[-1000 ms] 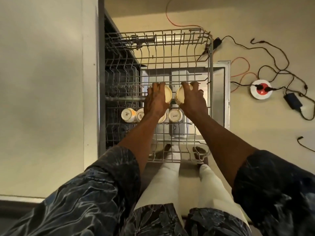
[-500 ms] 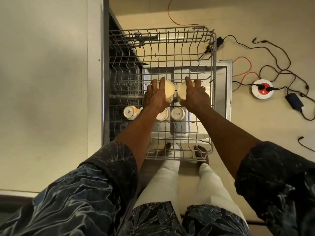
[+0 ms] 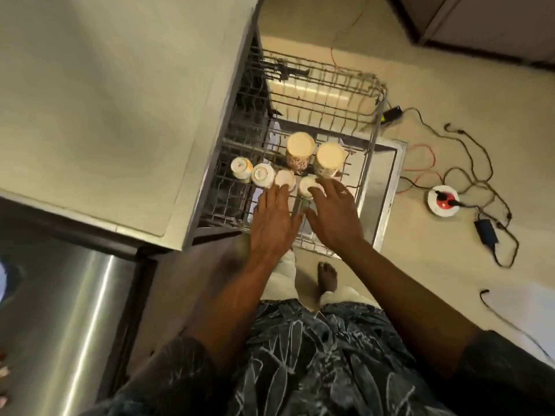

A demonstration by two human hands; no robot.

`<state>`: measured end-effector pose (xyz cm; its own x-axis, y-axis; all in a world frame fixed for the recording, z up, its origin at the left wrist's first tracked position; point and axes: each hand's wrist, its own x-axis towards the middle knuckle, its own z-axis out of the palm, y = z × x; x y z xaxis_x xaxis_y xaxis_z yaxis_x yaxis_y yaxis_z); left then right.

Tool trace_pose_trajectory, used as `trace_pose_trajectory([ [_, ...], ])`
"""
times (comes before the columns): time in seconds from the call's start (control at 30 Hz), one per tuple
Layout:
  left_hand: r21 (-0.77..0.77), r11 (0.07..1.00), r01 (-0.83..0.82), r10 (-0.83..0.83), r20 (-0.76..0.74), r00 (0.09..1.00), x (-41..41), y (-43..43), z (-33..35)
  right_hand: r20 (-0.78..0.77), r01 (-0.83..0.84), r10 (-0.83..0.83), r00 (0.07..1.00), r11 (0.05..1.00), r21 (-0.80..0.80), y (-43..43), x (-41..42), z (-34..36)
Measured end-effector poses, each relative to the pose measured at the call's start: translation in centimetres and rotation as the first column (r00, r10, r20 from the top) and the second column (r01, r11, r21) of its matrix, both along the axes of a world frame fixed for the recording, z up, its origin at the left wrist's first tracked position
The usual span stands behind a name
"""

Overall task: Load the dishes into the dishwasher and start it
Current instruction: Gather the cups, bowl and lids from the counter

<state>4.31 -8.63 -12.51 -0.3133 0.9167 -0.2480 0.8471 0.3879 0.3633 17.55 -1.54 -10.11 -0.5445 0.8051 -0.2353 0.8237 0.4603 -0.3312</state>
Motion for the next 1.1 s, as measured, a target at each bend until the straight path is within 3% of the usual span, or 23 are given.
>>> trace_pose_trajectory([
  [0.27, 0.155, 0.962, -0.224, 0.243, -0.120, 0.962, 2.7, -6.5, 7.2, -0.148, -0.222, 0.248, 0.958, 0.960, 0.169, -2.6, 2.3, 6.6],
  [0.47, 0.307, 0.861, -0.405, 0.474, -0.195, 0.859, 4.0, -12.9, 12.1, -0.270, -0.376, 0.431, 0.861, 0.897, 0.234, -6.1, 0.8, 11.3],
  [0.57, 0.335, 0.781, -0.527, 0.605, -0.201, 0.770, 3.6, -16.8, 13.6, -0.282, -0.463, 0.531, 0.799, 0.842, 0.277, -8.6, -1.6, 12.6],
  [0.77, 0.360, 0.500, -0.788, 0.866, -0.193, 0.461, 4.2, -29.0, 16.0, -0.312, -0.675, 0.758, 0.573, 0.652, 0.346, -17.7, -7.4, 16.1],
  [1.1, 0.393, 0.056, -0.918, 0.997, -0.072, 0.030, 12.2, -47.8, 18.6, -0.275, -0.882, 0.941, 0.196, 0.291, 0.370, -37.5, -7.8, 17.7],
])
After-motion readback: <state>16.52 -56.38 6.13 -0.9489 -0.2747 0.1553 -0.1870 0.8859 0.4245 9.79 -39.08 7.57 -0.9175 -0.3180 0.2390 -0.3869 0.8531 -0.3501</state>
